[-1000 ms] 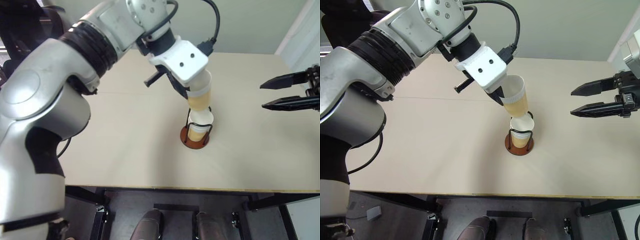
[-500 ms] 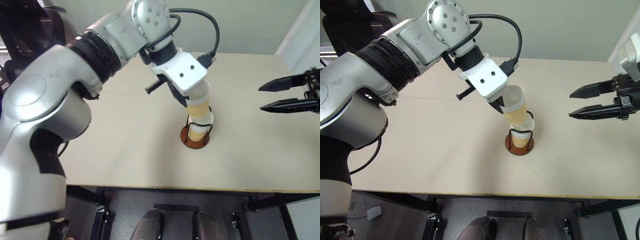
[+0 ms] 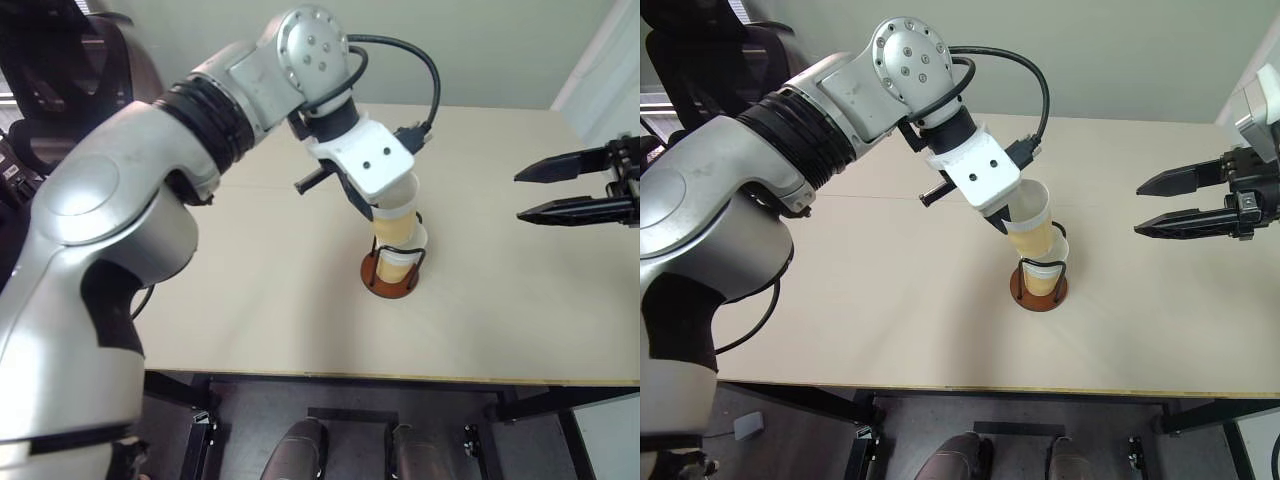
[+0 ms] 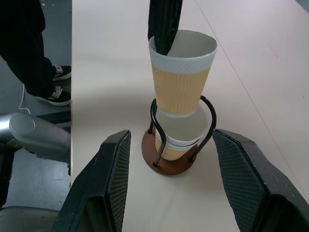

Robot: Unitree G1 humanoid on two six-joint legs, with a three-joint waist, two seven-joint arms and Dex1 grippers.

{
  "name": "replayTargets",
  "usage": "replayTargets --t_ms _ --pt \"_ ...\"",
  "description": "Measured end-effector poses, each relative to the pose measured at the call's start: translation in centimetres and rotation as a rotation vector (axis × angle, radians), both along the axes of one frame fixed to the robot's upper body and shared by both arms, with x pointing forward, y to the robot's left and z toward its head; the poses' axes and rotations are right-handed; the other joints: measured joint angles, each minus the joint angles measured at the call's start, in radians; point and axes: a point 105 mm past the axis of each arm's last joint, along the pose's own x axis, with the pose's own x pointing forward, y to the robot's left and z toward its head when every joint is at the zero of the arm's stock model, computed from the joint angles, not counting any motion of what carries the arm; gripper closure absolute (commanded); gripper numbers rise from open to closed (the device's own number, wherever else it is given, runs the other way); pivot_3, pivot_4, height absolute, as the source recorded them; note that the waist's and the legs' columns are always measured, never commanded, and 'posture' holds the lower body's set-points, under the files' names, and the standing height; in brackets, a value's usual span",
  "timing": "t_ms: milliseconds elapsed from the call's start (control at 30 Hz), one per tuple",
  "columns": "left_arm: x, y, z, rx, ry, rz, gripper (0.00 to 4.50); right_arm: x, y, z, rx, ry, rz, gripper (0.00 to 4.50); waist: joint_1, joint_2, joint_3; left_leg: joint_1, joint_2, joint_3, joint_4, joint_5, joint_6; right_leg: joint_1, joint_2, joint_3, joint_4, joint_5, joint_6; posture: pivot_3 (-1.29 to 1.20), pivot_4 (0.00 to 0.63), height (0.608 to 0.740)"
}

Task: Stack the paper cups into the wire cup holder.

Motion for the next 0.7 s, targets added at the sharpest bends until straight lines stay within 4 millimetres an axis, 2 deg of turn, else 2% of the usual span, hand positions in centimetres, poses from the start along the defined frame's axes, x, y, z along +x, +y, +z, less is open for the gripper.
replayTargets --t_ms 700 --pt "0.52 -0.86 0.08 -0.027 -0.036 -0.018 4.48 0.06 -0.27 -0.28 0.010 0.013 -0.002 1.80 0.000 0.000 0.000 0.000 0.000 0.000 0.000 0.000 0.000 0.000 0.000 0.000 0.000 0.000 0.001 0.00 0.150 0.740"
